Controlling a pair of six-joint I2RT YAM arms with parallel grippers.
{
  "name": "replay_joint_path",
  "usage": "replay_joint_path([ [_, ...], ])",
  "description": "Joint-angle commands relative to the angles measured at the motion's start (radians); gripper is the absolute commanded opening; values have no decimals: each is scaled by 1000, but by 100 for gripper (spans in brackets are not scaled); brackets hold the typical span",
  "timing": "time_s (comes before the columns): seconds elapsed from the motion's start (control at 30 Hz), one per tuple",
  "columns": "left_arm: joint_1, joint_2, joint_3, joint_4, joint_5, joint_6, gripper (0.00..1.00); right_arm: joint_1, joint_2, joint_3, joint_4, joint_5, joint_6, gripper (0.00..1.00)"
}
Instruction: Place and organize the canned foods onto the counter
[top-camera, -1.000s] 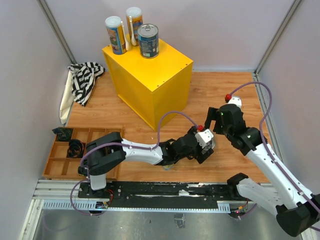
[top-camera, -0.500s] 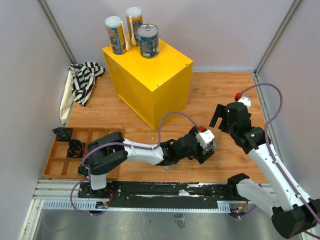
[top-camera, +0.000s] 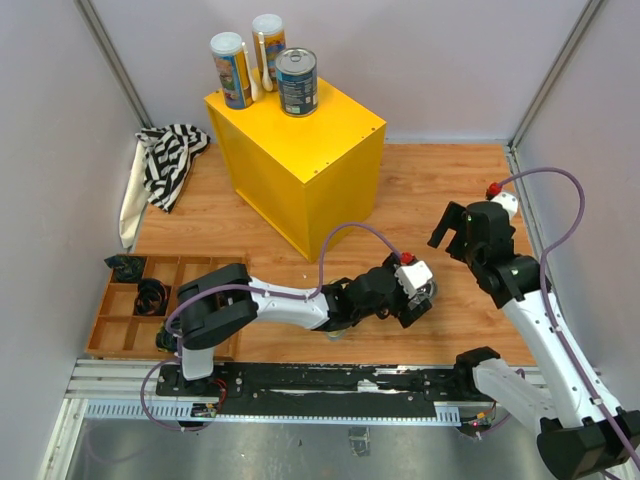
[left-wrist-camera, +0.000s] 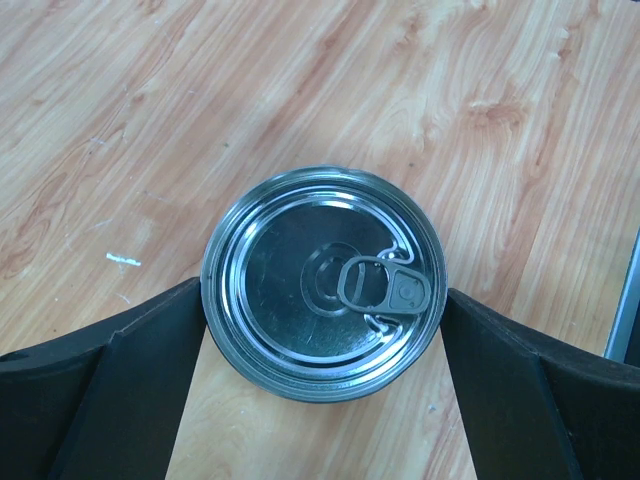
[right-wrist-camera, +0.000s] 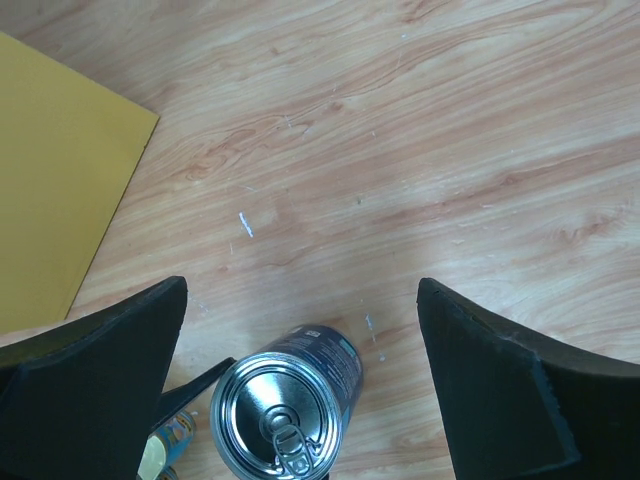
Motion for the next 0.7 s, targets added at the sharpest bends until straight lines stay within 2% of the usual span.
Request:
replay_joint_path([
  [0.0, -4, 31, 55, 55, 48, 22, 99, -28, -34, 10, -11, 3, 20, 98],
  [0.67, -4, 124, 160, -9, 85, 13, 99, -47, -60, -12, -16, 4, 13, 98],
])
